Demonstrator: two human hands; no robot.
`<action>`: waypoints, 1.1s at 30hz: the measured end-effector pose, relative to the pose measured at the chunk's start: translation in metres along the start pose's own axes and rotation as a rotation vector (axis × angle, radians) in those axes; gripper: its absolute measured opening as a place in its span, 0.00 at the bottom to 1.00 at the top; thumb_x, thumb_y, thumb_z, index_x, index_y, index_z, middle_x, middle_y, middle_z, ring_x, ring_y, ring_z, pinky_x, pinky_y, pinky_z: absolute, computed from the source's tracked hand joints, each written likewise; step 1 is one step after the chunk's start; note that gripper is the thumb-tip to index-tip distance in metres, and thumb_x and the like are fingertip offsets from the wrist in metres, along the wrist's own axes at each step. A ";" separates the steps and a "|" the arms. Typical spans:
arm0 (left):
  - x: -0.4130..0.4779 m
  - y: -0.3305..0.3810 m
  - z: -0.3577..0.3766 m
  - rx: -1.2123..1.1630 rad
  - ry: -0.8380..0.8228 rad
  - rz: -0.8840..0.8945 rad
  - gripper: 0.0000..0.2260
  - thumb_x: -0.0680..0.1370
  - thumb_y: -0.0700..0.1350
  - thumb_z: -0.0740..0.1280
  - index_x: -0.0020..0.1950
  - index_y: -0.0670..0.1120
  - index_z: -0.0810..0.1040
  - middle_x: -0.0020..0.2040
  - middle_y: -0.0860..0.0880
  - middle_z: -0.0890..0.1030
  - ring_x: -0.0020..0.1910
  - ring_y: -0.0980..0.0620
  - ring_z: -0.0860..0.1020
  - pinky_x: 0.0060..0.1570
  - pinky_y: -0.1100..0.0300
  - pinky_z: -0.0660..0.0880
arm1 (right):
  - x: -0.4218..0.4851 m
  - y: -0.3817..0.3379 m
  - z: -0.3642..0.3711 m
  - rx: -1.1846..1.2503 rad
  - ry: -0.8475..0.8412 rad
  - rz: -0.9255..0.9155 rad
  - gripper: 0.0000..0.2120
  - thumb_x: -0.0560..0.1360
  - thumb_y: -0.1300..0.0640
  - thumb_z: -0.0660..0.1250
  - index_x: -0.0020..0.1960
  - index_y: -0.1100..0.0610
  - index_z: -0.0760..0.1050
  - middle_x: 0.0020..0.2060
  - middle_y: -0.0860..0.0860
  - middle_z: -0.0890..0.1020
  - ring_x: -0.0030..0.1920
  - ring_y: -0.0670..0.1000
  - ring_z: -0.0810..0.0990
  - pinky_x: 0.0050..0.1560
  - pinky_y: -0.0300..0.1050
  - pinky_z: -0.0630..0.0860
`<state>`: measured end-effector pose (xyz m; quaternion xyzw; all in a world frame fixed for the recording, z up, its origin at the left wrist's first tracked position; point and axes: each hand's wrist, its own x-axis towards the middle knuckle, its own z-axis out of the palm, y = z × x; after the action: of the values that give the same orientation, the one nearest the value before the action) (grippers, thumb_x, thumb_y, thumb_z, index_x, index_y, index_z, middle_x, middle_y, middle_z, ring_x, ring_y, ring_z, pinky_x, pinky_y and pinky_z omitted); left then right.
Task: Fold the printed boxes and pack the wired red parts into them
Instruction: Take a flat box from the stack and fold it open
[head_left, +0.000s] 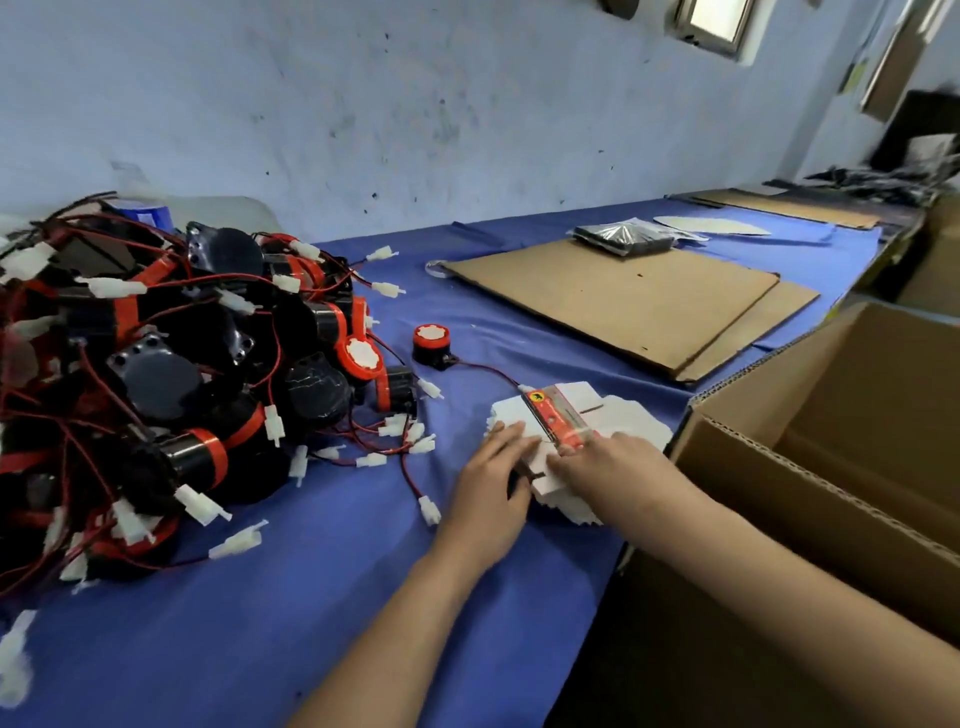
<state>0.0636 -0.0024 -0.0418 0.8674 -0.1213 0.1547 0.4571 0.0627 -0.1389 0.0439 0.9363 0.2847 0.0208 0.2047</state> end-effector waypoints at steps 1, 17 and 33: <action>-0.001 0.000 -0.001 -0.001 0.008 -0.009 0.21 0.76 0.30 0.62 0.68 0.44 0.75 0.73 0.49 0.69 0.74 0.53 0.62 0.71 0.68 0.56 | 0.001 0.004 -0.002 -0.029 0.009 -0.035 0.14 0.79 0.58 0.59 0.64 0.53 0.72 0.59 0.55 0.77 0.57 0.58 0.78 0.52 0.49 0.74; 0.007 0.005 -0.002 -0.456 0.252 -0.317 0.09 0.76 0.40 0.71 0.49 0.54 0.79 0.59 0.51 0.74 0.55 0.60 0.77 0.58 0.68 0.71 | 0.023 0.056 -0.063 0.154 0.236 -0.160 0.09 0.82 0.55 0.54 0.58 0.47 0.70 0.49 0.49 0.80 0.49 0.56 0.77 0.43 0.48 0.72; 0.013 0.017 -0.012 -1.310 0.341 -0.464 0.15 0.78 0.39 0.63 0.33 0.48 0.82 0.68 0.49 0.73 0.67 0.49 0.73 0.62 0.58 0.70 | 0.020 0.068 -0.036 -0.060 0.366 -0.330 0.26 0.75 0.68 0.56 0.65 0.42 0.65 0.54 0.43 0.78 0.52 0.52 0.78 0.63 0.42 0.63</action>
<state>0.0684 -0.0025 -0.0177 0.3817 0.0714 0.0826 0.9178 0.1094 -0.1660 0.1026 0.8514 0.4651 0.1646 0.1781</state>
